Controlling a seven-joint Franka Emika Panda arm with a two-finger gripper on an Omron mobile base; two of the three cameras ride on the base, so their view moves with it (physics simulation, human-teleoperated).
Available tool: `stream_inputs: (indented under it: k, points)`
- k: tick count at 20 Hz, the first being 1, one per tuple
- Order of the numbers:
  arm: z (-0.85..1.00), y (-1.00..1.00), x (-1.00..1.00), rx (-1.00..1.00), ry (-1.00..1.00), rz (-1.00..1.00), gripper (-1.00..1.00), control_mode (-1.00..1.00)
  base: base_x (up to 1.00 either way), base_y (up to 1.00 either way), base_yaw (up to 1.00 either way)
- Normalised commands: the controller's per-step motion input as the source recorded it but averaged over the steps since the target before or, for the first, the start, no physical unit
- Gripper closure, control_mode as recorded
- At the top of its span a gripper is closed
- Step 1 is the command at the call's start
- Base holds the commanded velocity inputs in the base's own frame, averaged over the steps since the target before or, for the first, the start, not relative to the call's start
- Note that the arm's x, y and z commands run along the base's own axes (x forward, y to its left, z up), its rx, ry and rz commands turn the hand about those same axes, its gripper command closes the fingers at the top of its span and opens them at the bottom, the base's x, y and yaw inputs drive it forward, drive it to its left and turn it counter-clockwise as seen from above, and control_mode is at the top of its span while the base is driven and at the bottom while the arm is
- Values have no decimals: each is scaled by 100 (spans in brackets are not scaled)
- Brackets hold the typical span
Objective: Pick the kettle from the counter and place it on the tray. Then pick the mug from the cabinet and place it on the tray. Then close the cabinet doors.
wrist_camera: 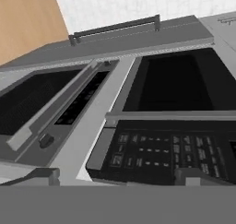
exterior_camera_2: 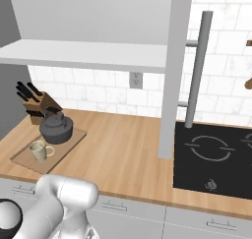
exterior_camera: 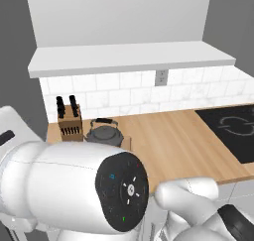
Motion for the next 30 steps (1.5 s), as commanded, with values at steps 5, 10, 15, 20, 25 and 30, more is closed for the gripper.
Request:
stream_inputs:
  k: [5,10,15,20,25,30]
  points:
    - [0,56,55,0,0,-18,-100,-100,0,0,0]
    - [-8,42,60,0,0,-9,-100,-100,0,0,0]
    - [-19,28,38,0,0,0,-100,-100,0,0,0]
    - [-19,8,55,2,0,0,-100,-100,0,0,0]
    - [-1,-9,33,6,4,0,-100,-100,0,0,0]
    - [-3,-25,19,1,1,-6,-100,-100,0,0,0]
